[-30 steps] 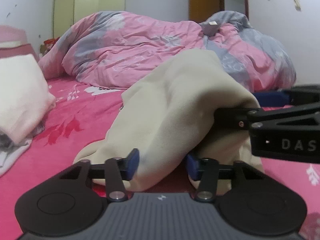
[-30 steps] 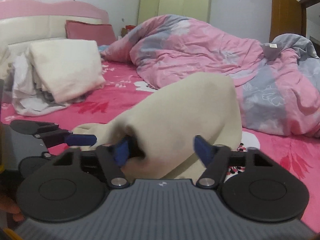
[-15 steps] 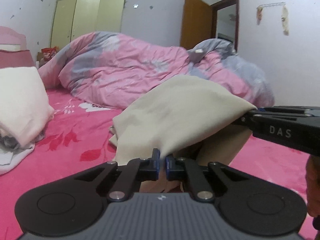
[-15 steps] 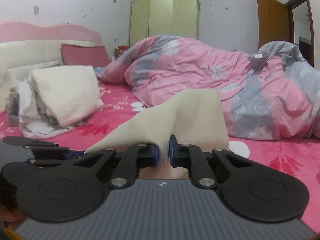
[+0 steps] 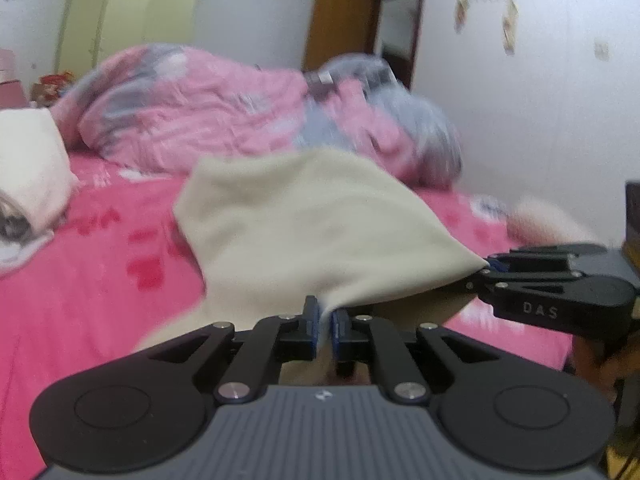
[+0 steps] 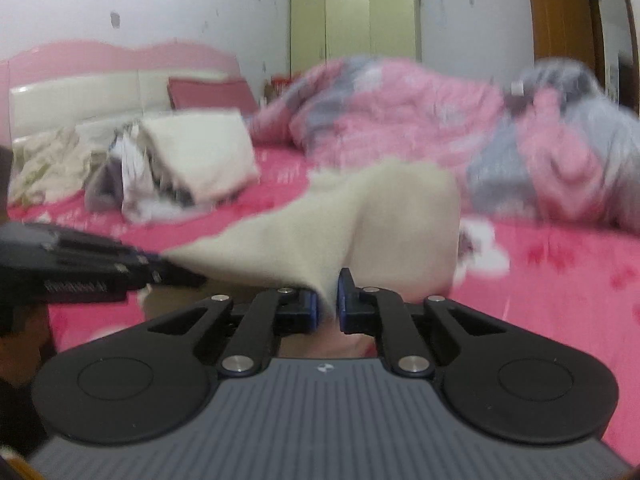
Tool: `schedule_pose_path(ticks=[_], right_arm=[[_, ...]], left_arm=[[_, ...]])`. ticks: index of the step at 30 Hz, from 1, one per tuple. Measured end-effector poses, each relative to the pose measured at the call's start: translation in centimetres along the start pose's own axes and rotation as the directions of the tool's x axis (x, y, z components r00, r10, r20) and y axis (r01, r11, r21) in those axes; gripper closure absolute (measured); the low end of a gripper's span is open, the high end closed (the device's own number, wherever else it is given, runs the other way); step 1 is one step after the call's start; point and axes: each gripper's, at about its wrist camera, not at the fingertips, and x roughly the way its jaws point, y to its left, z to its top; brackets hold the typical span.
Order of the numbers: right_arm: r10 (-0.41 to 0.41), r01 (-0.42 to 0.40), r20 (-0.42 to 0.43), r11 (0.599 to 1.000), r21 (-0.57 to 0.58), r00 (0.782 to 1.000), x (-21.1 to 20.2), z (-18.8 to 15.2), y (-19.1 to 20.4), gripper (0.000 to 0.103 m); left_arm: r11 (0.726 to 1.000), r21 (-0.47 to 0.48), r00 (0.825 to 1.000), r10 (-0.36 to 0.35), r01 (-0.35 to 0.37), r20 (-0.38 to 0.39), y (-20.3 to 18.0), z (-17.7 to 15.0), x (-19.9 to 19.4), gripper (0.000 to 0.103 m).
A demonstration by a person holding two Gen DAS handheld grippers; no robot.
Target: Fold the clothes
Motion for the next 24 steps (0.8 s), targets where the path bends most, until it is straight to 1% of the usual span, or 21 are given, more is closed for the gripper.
schedule_pose_path(ticks=[2, 3, 4, 5, 6, 7, 8, 10, 11, 12, 13, 14, 16, 17, 19, 22, 24], right_arm=[[-0.015, 0.015, -0.069, 1.0, 0.002, 0.997, 0.1, -1.5, -0.2, 0.095], [-0.023, 0.024, -0.106, 1.0, 0.001, 0.994, 0.2, -2.1, -0.3, 0.094], [-0.029, 0.029, -0.14, 1.0, 0.0, 0.99, 0.2, -2.6, -0.5, 0.092], [-0.02, 0.021, -0.153, 1.0, 0.004, 0.988, -0.2, -2.6, -0.7, 0.091], [-0.012, 0.013, -0.166, 1.0, 0.007, 0.986, -0.7, -2.6, -0.9, 0.085], [-0.004, 0.006, -0.176, 1.0, 0.009, 0.984, -1.2, -2.5, -1.1, 0.075], [-0.004, 0.004, -0.166, 1.0, 0.0, 0.986, -2.0, -2.1, -1.4, 0.071], [-0.01, 0.008, -0.144, 1.0, -0.016, 0.989, -3.4, -1.1, -1.9, 0.053], [-0.018, 0.016, -0.126, 1.0, -0.019, 0.992, -4.0, -0.4, -2.3, 0.048], [-0.025, 0.024, -0.1, 1.0, -0.015, 0.995, -4.4, 0.4, -2.7, 0.04], [-0.025, 0.024, -0.072, 1.0, -0.008, 0.997, -4.7, 1.2, -2.9, 0.035], [-0.022, 0.023, -0.046, 1.0, 0.0, 0.999, -4.9, 2.1, -3.1, 0.033], [0.009, -0.009, 0.001, 0.999, 0.03, 1.0, -4.2, 3.9, -3.4, 0.02], [0.024, -0.025, 0.022, 0.999, 0.042, 0.999, -3.8, 4.9, -3.4, 0.019], [0.043, -0.044, 0.03, 0.998, 0.034, 0.999, -1.8, 6.3, -2.9, 0.015], [0.077, -0.077, -0.003, 0.997, 0.008, 0.997, 2.9, 8.4, -1.1, 0.012], [0.112, -0.113, -0.051, 0.993, -0.014, 0.992, 6.5, 9.6, 0.6, 0.012]], left_arm=[[1.0, 0.008, 0.999, -0.009, 0.01, -0.03, -0.3, -0.8, 0.2, 0.079], [1.0, 0.006, 0.999, -0.015, 0.015, -0.036, -0.3, -1.0, 0.2, 0.075], [1.0, -0.001, 0.999, -0.019, 0.019, -0.029, -0.2, -1.1, -0.2, 0.062], [1.0, -0.011, 1.0, -0.025, 0.024, -0.02, 0.0, -1.2, -0.5, 0.052], [0.999, -0.033, 0.999, -0.034, 0.034, -0.001, 0.5, -1.2, -1.1, 0.04], [0.997, -0.058, 0.999, -0.048, 0.05, 0.022, 1.0, -1.4, -1.7, 0.031], [0.994, -0.084, 0.997, -0.063, 0.066, 0.044, 1.6, -1.5, -2.2, 0.026], [0.985, -0.14, 0.993, -0.091, 0.102, 0.08, 2.9, -1.6, -3.0, 0.02], [0.979, -0.17, 0.991, -0.098, 0.113, 0.095, 3.7, -1.5, -3.1, 0.016], [0.974, -0.199, 0.99, -0.093, 0.113, 0.105, 4.4, -1.5, -3.1, 0.015], [0.968, -0.225, 0.99, -0.085, 0.108, 0.112, 5.0, -1.4, -3.1, 0.014], [0.966, -0.244, 0.992, -0.064, 0.089, 0.109, 5.6, -1.3, -3.0, 0.014], [0.965, -0.26, 0.997, -0.009, 0.029, 0.08, 6.6, -1.2, -2.3, 0.014], [0.965, -0.264, 0.998, 0.022, -0.007, 0.052, 7.1, -1.2, -1.6, 0.014], [0.961, -0.271, 0.998, 0.065, -0.06, 0.007, 7.8, -1.5, -0.6, 0.014], [0.953, -0.279, 0.993, 0.108, -0.117, -0.047, 8.8, -2.1, 0.7, 0.015], [0.952, -0.281, 0.993, 0.108, -0.118, -0.052, 9.0, -2.7, 0.8, 0.016]])
